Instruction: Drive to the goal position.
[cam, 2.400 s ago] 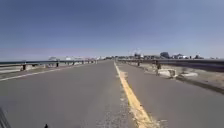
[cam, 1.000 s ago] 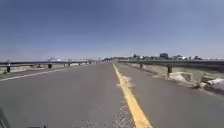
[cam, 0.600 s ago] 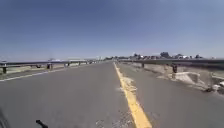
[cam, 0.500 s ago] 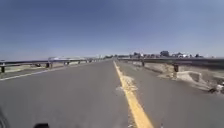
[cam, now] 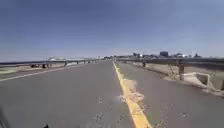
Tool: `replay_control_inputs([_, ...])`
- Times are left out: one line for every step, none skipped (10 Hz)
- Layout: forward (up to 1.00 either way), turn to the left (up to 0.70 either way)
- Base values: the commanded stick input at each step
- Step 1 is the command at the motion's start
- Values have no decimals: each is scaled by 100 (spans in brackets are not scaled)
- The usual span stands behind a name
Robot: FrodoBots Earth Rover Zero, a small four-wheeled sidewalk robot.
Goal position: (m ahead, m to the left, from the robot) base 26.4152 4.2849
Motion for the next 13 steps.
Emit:
replay_control_inputs([85, 0])
replay_control_inputs([85, 0])
replay_control_inputs([85, 0])
replay_control_inputs([85, 0])
replay_control_inputs([85, 0])
replay_control_inputs([85, 0])
replay_control_inputs([85, 0])
replay_control_inputs([85, 0])
replay_control_inputs([85, 0])
replay_control_inputs([85, 0])
replay_control_inputs([85, 0])
replay_control_inputs([85, 0])
replay_control_inputs([85, 0])
